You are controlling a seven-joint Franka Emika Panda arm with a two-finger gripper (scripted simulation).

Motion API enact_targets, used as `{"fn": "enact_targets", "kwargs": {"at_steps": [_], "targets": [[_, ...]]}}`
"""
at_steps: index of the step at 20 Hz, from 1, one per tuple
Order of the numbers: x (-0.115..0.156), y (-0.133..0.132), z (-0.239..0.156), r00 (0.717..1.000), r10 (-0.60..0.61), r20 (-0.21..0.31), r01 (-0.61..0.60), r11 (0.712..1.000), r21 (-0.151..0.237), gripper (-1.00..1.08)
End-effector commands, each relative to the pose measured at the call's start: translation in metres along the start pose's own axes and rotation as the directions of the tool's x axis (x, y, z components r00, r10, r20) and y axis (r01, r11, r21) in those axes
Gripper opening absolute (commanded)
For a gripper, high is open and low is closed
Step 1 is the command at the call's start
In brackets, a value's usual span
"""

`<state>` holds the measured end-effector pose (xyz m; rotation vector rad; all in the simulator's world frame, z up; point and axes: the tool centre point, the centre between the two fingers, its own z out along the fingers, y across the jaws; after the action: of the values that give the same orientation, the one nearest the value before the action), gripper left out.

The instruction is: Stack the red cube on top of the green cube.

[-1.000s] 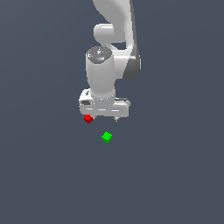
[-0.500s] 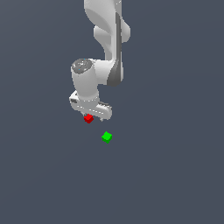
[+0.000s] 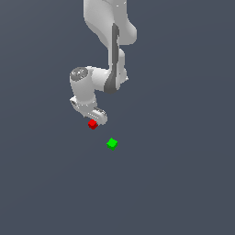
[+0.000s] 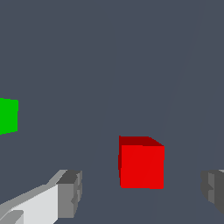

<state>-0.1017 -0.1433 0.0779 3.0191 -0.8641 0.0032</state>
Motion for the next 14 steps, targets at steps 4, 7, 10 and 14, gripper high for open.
{"fn": "enact_targets", "kwargs": {"at_steps": [4, 7, 10, 14], "targets": [[-0.005, 0.009, 0.007, 0.999, 0.032, 0.002, -0.032, 0.999, -0.001, 1.00], [-0.004, 0.008, 0.007, 1.000, 0.027, 0.002, -0.027, 1.000, -0.001, 1.00], [-0.005, 0.008, 0.014, 1.000, 0.028, 0.002, -0.028, 1.000, -0.001, 1.00], [-0.005, 0.009, 0.030, 1.000, 0.030, 0.002, -0.030, 1.000, -0.001, 1.00]]}}
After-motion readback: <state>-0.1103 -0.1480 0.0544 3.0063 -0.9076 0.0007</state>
